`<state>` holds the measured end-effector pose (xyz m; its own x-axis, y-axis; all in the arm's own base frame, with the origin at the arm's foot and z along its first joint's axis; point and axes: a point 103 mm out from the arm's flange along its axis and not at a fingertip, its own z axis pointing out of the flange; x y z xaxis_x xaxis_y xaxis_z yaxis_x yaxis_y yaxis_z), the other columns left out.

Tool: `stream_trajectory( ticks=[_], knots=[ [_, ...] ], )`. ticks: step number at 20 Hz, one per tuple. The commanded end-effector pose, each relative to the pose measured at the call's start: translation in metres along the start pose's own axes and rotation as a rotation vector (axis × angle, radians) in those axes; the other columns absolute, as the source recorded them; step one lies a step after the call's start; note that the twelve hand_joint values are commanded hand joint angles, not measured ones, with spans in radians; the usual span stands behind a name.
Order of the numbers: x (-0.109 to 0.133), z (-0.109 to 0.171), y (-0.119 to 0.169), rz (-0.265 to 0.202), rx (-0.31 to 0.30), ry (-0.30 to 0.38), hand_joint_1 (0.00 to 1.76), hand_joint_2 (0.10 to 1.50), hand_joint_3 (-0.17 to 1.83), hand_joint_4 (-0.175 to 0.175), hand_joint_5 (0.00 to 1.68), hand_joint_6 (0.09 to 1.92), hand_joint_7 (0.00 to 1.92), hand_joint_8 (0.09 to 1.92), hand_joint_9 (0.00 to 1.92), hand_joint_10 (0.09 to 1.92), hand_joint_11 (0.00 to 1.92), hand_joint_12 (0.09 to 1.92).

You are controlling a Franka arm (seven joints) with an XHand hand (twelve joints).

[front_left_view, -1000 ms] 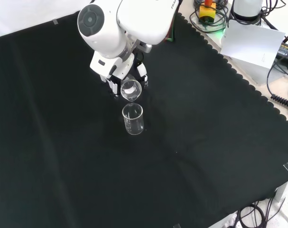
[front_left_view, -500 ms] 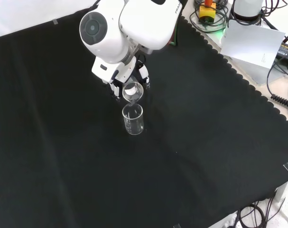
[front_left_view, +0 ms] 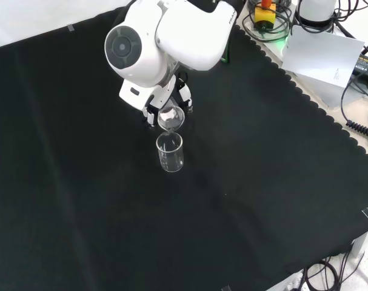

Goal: Pour the water from the handheld beaker into the one on the table.

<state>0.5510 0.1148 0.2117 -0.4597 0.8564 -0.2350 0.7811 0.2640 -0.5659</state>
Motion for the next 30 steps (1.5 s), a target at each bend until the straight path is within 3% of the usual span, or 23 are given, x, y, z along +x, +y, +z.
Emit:
stream_trajectory(
  ticks=[1,7,10,16,25,30],
  knots=[
    [0.000,-0.002,-0.002,0.014,0.024,-0.026,1.31,0.67,0.63,-0.175,1.26,0.67,1.31,0.63,1.53,0.17,1.18,0.85],
    [0.001,-0.005,-0.003,0.026,0.051,-0.040,1.31,0.67,0.63,-0.175,1.25,0.67,1.31,0.64,1.52,0.18,1.18,0.85],
    [0.023,-0.013,0.008,0.033,0.079,-0.075,1.31,0.67,0.63,-0.175,1.25,0.68,1.30,0.64,1.52,0.18,1.18,0.85],
    [0.007,-0.009,-0.002,0.021,0.088,-0.068,1.31,0.67,0.63,-0.175,1.25,0.68,1.30,0.65,1.52,0.18,1.18,0.85],
    [0.019,-0.018,0.000,0.024,0.092,-0.082,1.31,0.67,0.63,-0.175,1.24,0.70,1.29,0.67,1.51,0.20,1.17,0.85],
    [0.007,-0.013,-0.003,0.025,0.096,-0.080,1.30,0.67,0.64,-0.175,1.23,0.72,1.28,0.69,1.51,0.22,1.17,0.85]
  ],
)
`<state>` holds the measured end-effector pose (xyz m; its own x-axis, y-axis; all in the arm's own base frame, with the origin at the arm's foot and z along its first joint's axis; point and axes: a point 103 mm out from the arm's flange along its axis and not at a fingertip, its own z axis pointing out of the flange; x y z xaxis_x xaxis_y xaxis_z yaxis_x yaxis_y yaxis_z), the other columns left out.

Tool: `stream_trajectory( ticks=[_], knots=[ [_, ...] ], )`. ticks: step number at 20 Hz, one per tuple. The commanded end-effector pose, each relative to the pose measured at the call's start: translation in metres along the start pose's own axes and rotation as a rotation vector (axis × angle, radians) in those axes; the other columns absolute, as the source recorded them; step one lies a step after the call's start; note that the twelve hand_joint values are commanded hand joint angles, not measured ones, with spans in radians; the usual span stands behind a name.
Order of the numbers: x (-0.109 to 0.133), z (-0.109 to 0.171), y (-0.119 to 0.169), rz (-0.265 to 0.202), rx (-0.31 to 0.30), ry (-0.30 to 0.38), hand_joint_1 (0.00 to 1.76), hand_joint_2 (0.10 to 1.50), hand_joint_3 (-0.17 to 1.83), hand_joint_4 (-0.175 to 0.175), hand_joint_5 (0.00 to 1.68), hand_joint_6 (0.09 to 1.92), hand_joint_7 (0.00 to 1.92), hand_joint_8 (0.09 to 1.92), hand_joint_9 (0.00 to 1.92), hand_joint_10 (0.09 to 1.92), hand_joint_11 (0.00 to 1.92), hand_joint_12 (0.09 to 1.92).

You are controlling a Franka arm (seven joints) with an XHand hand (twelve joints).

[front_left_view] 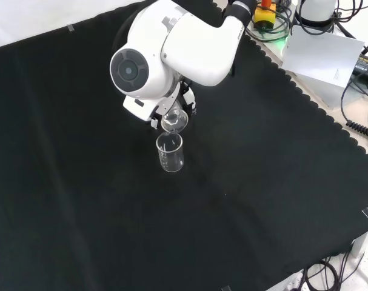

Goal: Pour the water from the handheld beaker into the one on the table.

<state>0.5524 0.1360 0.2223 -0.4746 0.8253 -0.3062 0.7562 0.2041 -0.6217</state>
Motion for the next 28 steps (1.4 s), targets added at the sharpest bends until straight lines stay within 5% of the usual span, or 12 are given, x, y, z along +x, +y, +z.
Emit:
stream_trajectory(
  ticks=[1,28],
  knots=[
    [-0.008,0.006,-0.004,0.001,0.018,-0.006,1.30,0.67,0.64,-0.175,1.23,0.72,1.28,0.69,1.50,0.22,1.17,0.85],
    [0.000,-0.002,0.000,0.019,0.105,-0.069,1.30,0.67,0.65,-0.175,1.22,0.74,1.27,0.71,1.49,0.24,1.17,0.85]
  ],
)
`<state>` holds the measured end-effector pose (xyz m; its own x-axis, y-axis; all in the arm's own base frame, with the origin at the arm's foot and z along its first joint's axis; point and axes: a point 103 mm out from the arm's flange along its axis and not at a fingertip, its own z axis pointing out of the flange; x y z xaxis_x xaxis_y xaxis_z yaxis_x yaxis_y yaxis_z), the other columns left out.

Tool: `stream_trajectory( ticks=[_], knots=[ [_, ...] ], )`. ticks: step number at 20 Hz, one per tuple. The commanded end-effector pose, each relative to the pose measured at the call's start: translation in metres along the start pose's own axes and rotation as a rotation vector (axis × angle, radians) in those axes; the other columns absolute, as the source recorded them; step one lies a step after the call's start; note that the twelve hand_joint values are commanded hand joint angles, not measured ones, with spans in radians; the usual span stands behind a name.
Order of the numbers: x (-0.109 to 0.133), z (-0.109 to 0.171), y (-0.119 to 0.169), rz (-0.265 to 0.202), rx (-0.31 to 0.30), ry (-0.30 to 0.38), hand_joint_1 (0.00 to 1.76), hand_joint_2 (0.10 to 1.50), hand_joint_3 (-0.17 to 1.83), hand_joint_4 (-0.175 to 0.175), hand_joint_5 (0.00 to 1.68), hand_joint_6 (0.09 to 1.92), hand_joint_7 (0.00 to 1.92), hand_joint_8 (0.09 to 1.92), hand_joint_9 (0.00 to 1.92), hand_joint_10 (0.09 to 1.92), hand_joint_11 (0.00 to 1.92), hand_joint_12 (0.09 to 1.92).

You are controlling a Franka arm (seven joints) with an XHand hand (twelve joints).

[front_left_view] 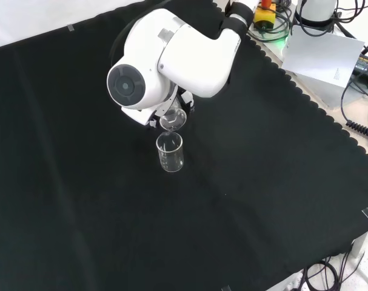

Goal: Pour the water from the handheld beaker into the one on the table.

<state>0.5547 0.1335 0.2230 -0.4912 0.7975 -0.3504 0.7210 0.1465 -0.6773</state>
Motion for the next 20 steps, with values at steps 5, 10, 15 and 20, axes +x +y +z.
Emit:
stream_trajectory(
  ticks=[5,10,15,20],
  knots=[
    [-0.001,-0.001,-0.001,0.010,0.034,-0.027,1.30,0.67,0.65,-0.175,1.22,0.74,1.27,0.71,1.49,0.25,1.17,0.85],
    [0.010,-0.010,-0.001,0.022,0.048,-0.058,1.30,0.68,0.65,-0.175,1.21,0.75,1.27,0.71,1.48,0.25,1.17,0.85],
    [0.010,-0.010,-0.001,0.025,0.062,-0.057,1.30,0.68,0.65,-0.175,1.21,0.75,1.27,0.72,1.48,0.26,1.17,0.85],
    [0.012,-0.012,-0.001,0.031,0.073,-0.065,1.30,0.68,0.65,-0.175,1.21,0.75,1.26,0.72,1.48,0.27,1.17,0.85]
  ],
)
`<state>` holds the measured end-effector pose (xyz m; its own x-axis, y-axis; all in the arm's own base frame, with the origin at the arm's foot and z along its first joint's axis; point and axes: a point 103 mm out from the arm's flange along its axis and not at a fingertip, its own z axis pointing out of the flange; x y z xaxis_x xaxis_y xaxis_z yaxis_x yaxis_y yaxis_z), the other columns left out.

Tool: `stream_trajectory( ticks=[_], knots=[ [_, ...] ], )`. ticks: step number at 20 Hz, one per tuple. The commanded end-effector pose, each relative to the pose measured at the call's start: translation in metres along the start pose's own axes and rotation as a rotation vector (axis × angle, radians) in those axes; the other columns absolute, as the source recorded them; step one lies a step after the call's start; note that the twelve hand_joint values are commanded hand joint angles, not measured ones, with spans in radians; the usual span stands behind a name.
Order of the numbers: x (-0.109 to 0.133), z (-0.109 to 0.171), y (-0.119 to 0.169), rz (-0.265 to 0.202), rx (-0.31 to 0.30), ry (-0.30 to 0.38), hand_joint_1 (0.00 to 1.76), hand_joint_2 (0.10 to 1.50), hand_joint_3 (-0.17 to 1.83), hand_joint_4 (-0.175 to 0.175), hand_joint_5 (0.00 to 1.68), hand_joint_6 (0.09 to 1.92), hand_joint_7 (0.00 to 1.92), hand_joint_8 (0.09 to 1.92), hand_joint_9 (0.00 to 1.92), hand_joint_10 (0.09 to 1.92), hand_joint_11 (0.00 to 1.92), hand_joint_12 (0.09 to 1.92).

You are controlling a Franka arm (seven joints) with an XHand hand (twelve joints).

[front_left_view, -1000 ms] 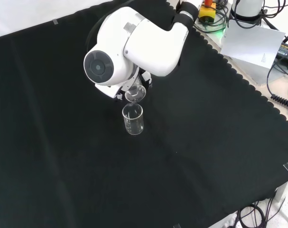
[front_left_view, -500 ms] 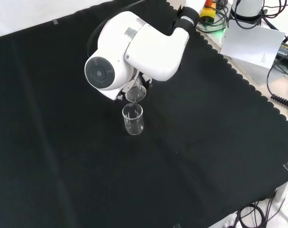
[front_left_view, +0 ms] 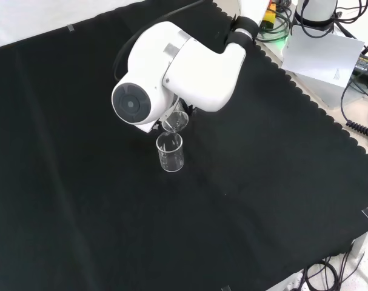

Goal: Pour the water from the handheld beaker into the one on the table.

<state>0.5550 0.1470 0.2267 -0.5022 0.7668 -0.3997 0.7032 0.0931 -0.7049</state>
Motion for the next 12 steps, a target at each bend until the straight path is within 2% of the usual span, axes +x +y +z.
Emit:
stream_trajectory(
  ticks=[1,12],
  knots=[
    [0.0027,-0.0016,-0.0012,0.011,0.017,-0.013,1.30,0.68,0.65,-0.175,1.21,0.75,1.26,0.72,1.48,0.27,1.17,0.85],
    [0.0020,-0.0023,-0.0011,0.008,0.027,-0.009,1.30,0.68,0.65,-0.175,1.21,0.76,1.26,0.73,1.47,0.28,1.17,0.85]
  ],
)
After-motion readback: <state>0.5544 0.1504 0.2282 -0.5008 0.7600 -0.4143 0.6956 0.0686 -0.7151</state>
